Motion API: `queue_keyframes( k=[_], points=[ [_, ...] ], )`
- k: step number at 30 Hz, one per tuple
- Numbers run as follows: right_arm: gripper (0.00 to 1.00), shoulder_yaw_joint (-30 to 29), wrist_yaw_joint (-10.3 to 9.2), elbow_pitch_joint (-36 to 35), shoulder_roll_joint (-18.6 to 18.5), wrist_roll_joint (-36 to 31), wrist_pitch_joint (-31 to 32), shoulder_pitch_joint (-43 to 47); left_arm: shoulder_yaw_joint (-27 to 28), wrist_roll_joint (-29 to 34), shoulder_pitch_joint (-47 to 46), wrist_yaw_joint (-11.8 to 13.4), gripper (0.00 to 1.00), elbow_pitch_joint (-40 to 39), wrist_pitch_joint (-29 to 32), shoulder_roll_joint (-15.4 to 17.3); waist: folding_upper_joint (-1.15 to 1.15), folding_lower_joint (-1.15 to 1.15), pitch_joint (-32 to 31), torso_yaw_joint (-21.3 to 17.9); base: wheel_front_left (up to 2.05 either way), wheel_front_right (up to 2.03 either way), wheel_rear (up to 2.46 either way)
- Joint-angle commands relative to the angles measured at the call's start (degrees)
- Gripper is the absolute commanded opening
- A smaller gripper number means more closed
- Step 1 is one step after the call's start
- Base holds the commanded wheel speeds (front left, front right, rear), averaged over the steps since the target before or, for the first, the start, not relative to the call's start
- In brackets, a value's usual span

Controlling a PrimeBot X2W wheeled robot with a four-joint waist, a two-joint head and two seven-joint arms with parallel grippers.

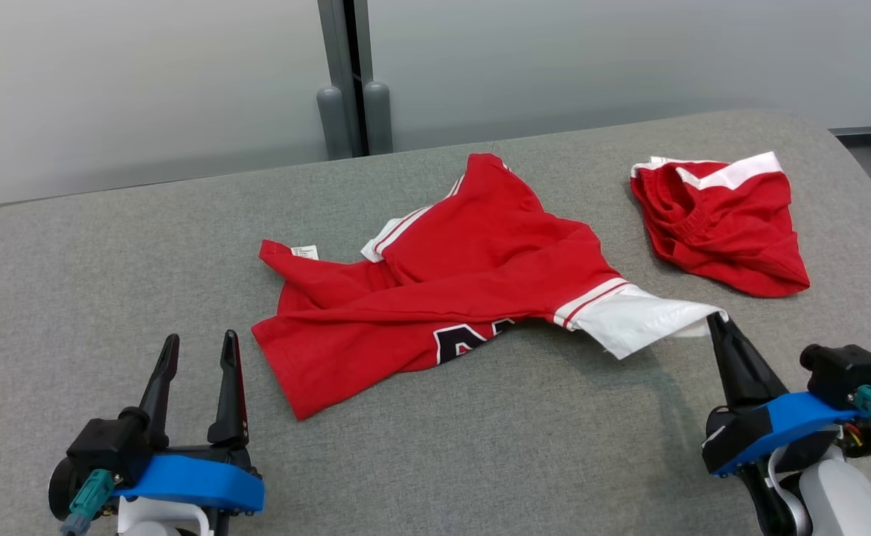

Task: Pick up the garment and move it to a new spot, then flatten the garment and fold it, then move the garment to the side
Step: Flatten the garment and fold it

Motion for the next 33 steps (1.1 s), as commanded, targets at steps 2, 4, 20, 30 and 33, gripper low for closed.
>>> queue_keyframes(
  k=[2, 4, 20, 30, 33],
  points=[
    [0.0, -0.86, 0.01, -5.17, -0.39, -3.5, -0.16, 2.18, -0.23, -0.08, 0.31, 0.14, 1.0, 0.15, -0.26, 0.27, 0.0, 0.0, -0.32, 0.22, 0.0, 0.0, 0.0],
    [0.0, -1.88, 0.0, -11.19, -0.47, -7.34, -1.04, 3.61, -0.18, -0.09, 0.48, 0.38, 1.0, 0.06, -0.26, 0.27, 0.0, 0.0, -0.7, 0.49, 0.0, 0.0, 0.0],
    [1.0, 12.99, 0.0, -18.99, -9.6, -4.29, 22.96, 15.75, -0.87, -0.8, 1.51, 0.81, 1.0, 0.34, -0.24, 0.3, 0.0, 0.0, -1.4, 2.12, 0.0, 0.0, 0.0],
    [1.0, -0.4, 0.02, -25.25, -7.8, 1.7, 14.95, 14.91, -1.1, -1.28, 2.06, 1.3, 1.0, 0.17, -0.02, 0.67, 0.0, 0.0, -2.3, 2.24, 0.0, 0.0, 0.0],
    [1.0, -4.7, 0.01, -21.82, -4.21, 1.19, 16.25, 15.48, -1.73, -1.37, 1.57, 1.27, 1.0, 0.17, 0.04, 0.44, 0.0, 0.0, -2.33, 3.12, 0.0, 0.0, 0.0]
  ],
)
